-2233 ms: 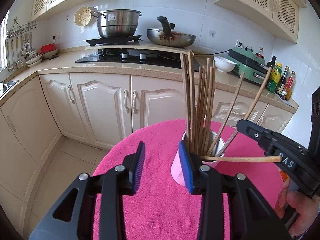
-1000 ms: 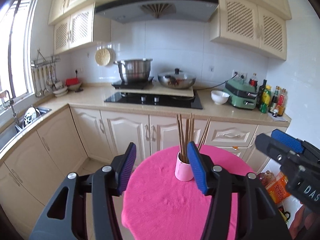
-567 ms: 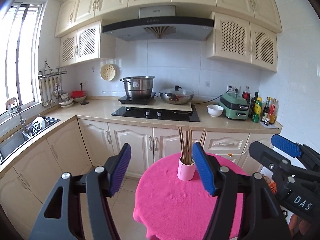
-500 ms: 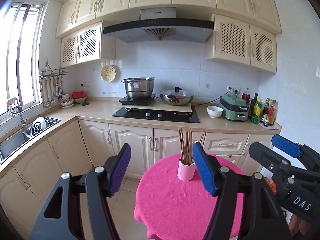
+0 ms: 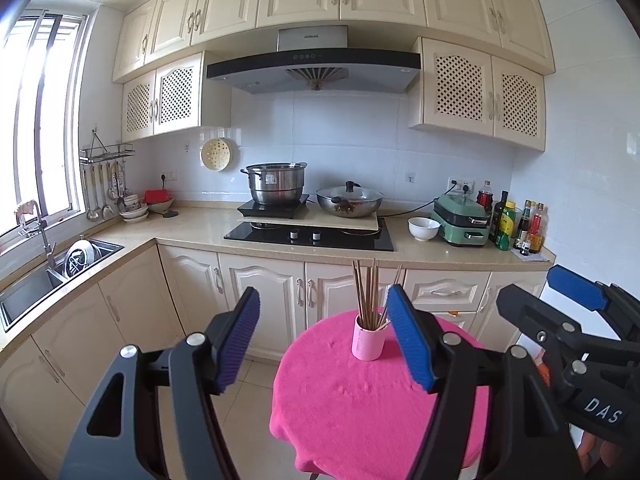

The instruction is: Organize utensils

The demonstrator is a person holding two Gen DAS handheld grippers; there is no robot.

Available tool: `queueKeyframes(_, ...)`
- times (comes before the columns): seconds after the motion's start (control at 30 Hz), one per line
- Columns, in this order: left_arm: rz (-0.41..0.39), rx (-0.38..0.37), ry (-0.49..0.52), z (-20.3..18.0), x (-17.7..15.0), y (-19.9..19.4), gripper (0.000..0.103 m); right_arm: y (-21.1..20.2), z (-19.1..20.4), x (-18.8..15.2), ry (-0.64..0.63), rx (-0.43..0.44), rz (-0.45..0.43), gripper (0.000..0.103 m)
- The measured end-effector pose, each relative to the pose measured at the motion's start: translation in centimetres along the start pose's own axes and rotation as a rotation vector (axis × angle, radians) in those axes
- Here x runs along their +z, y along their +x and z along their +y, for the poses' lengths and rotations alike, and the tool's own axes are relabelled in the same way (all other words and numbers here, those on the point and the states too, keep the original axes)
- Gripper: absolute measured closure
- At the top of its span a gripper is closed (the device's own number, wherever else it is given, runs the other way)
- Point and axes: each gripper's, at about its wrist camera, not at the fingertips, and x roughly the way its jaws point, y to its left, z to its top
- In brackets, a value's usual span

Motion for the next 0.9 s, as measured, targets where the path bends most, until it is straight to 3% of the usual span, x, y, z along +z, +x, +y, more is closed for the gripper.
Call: queueKeyframes(0.9, -0.006, -0.019, 0.008, -0.13, -0.19, -0.51, 0.037, -0.02, -0.56, 0.14, 0.007, 0.004, 0.016, 0.025)
